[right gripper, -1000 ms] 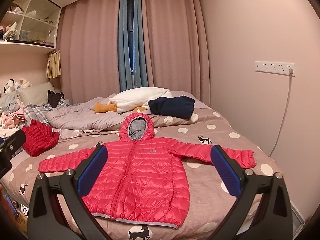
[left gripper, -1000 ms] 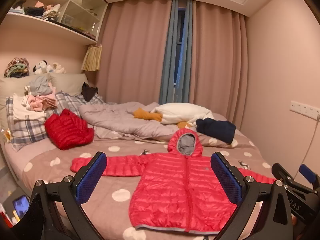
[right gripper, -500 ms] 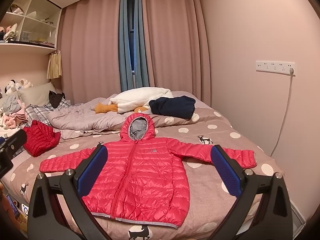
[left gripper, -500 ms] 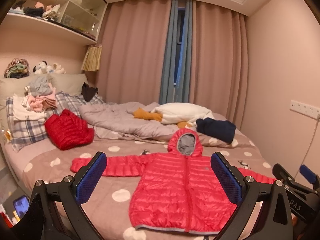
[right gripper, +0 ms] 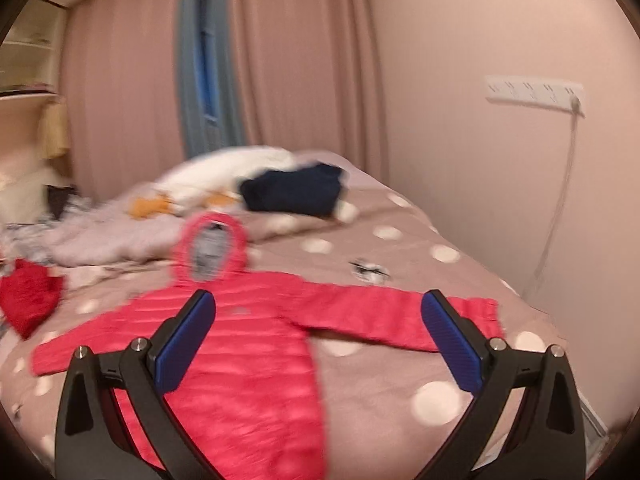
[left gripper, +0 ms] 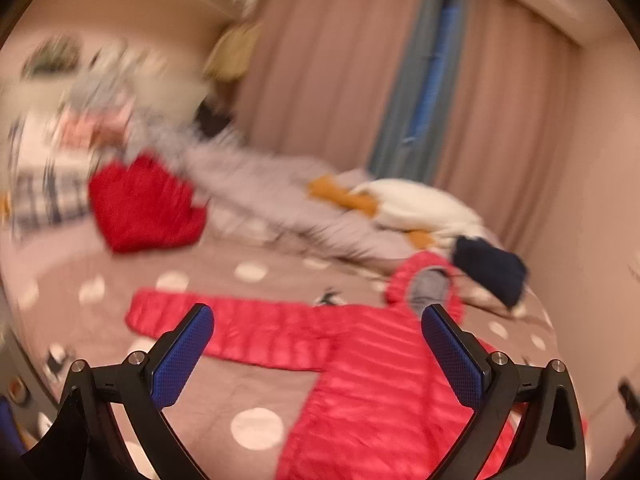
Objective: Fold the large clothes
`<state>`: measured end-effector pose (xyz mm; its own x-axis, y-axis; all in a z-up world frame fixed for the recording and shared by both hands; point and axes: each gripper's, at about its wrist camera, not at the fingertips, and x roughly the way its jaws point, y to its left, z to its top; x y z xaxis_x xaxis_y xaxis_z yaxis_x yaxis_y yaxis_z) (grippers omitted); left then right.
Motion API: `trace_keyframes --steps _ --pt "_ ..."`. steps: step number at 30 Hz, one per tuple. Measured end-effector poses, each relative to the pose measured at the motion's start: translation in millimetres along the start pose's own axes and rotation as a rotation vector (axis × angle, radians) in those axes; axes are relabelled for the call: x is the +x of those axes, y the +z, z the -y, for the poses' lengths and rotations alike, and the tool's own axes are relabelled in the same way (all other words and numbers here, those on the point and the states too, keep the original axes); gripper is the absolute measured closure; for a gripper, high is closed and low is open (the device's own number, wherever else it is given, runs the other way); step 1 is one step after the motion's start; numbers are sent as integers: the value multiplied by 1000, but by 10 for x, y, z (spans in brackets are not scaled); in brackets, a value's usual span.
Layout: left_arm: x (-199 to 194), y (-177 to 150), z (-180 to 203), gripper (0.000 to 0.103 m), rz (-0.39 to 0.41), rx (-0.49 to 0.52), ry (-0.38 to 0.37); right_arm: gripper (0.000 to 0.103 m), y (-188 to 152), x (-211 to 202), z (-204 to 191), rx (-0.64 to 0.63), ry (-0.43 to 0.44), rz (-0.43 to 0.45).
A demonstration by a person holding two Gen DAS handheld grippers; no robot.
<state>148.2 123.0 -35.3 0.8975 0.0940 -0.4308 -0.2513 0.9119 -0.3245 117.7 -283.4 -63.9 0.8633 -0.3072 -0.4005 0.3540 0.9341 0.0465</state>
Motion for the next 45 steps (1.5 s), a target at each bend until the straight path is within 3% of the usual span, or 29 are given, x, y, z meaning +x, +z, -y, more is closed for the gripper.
trace_keyframes --steps 2,5,7,9,11,13,20,21,22,23,25,29,31,33,35,37,39,42,45 --pt "318 9 -293 0 -19 -80 47 0 37 414 259 28 -75 -59" --pt "920 -46 -765 0 -156 -163 114 0 -7 955 729 108 -175 -149" --pt "1273 -178 -1114 7 -232 -244 154 0 -118 1218 1081 209 -229 -210" --pt "1513 -335 -1436 7 -289 -357 139 0 -261 1367 1383 319 -240 -242" --pt "1735 -570 -1778 10 -359 -531 134 0 -431 1445 1638 432 -277 -259" --pt "1911 -700 -1960 10 -383 -606 76 0 -595 1488 1793 496 -301 -268" --pt "2121 -664 -1952 11 -351 -640 -8 0 -995 1601 1981 655 -331 -292" --pt "2149 -653 -1961 20 -330 -659 -27 0 -1065 1625 2011 705 -312 -295" --pt "2237 -651 -2002 38 -326 -672 -47 0 -1118 1680 2048 744 -279 -294" --pt "2334 -655 -2054 46 -335 -695 -67 0 -1165 1720 2056 784 -238 -287" --pt "2437 -706 -2137 73 -339 -742 -47 0 -1215 1773 2045 833 -210 -236" --pt "2390 -715 -2106 81 -313 -692 -1 1 -1252 1834 2046 951 -101 -136" --pt "2389 -694 -2021 84 -305 -638 50 14 -1225 1911 2025 953 -76 -146" --pt "2376 -637 -1926 84 -307 -595 114 67 -1215 1993 2000 932 -123 -197" --pt "2374 -576 -1841 86 -303 -546 185 88 -1242 2071 2019 936 -152 -225" --pt "2330 -493 -1721 89 -286 -451 266 93 -1234 2050 2036 948 -147 -192" --pt "2278 -412 -1612 91 -262 -375 296 95 -1140 1945 2004 927 -157 -148" --pt "2111 -248 -1452 91 -202 -319 294 95 -872 1818 1860 817 -157 -115" --pt "1938 -38 -1216 91 -117 -261 279 95 -457 1764 1515 700 -102 -68"
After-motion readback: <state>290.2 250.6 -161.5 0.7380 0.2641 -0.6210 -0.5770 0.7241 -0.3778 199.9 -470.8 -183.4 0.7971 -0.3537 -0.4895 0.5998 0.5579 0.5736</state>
